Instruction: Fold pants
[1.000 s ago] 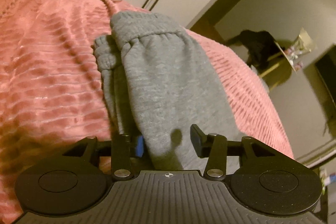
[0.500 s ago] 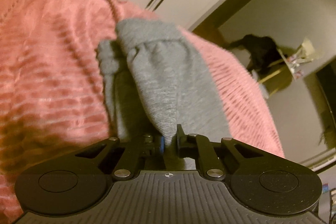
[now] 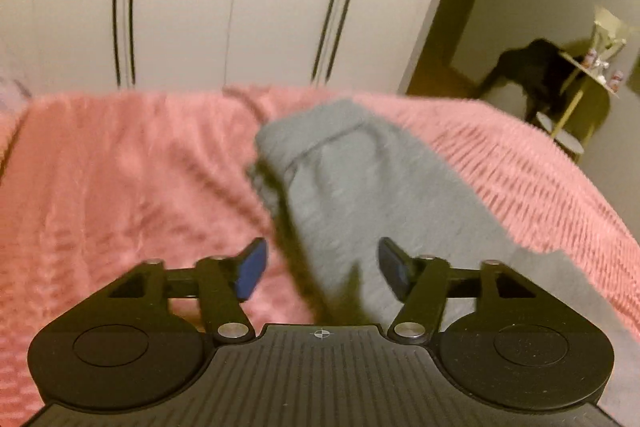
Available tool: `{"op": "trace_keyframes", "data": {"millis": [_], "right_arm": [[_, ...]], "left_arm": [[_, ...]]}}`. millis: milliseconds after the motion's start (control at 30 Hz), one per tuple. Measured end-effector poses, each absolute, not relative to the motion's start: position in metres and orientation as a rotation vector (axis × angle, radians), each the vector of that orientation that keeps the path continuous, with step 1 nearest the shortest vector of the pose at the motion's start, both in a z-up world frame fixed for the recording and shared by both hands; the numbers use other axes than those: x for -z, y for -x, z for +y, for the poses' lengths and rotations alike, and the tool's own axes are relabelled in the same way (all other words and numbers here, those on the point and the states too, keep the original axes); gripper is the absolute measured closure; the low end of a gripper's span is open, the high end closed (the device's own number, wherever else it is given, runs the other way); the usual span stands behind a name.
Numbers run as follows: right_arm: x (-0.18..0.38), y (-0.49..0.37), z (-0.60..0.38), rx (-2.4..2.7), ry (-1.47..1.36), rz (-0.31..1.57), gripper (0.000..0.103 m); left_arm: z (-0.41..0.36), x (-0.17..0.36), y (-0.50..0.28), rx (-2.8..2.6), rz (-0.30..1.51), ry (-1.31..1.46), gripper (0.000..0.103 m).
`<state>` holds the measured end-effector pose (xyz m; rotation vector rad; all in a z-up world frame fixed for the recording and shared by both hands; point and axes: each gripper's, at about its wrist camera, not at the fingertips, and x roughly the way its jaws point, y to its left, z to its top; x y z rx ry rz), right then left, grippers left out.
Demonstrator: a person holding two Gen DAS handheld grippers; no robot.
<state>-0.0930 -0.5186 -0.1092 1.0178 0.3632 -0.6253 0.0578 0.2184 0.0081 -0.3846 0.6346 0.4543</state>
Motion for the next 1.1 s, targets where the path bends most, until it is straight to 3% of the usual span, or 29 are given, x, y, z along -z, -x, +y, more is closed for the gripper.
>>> {"op": "trace_keyframes", "data": {"millis": [33, 67, 333, 433, 467, 500, 633, 800, 900, 1000, 1100], "right_arm": [[0.109, 0.089, -0.518, 0.625, -1.018, 0.370, 0.083], [0.108, 0.084, -0.518, 0.622, -1.009, 0.379, 0.100], [0.084, 0.074, -0.480, 0.789, -0.676, 0.491, 0.099], [0.088, 0.063, -0.479, 0.863, -0.601, 0.584, 0.093], [0.079, 0.064, -0.475, 0.925, -0.563, 0.569, 0.080], [0.067, 0.064, -0.469, 0.999, -0.506, 0.535, 0.075], [0.021, 0.039, -0.441, 0.910, -0.383, 0.419, 0.073], [-0.002, -0.069, -0.360, 0.201, -0.334, 0.504, 0.066], [0.014, -0.152, -0.283, -0.168, -0.283, 0.645, 0.066], [0.035, -0.217, -0.208, -0.395, -0.235, 0.750, 0.065], [0.054, -0.270, -0.156, -0.508, -0.248, 0.848, 0.051]], "left_arm": [[0.211, -0.014, -0.059, -0.432, 0.617, 0.380, 0.026], [0.204, -0.018, -0.062, -0.406, 0.608, 0.378, 0.022], [0.140, -0.015, -0.097, -0.362, 0.635, 0.359, 0.021], [0.131, 0.001, -0.116, -0.370, 0.692, 0.370, 0.021], [0.129, 0.008, -0.122, -0.367, 0.709, 0.373, 0.021], [0.129, 0.013, -0.126, -0.375, 0.721, 0.370, 0.022], [0.131, 0.032, -0.142, -0.423, 0.725, 0.275, 0.023], [0.151, 0.042, -0.157, -0.509, 0.694, 0.176, 0.038], [0.168, 0.049, -0.160, -0.617, 0.659, 0.141, 0.052], [0.183, 0.049, -0.158, -0.663, 0.629, 0.185, 0.059], [0.197, 0.051, -0.161, -0.690, 0.610, 0.206, 0.064]]}}
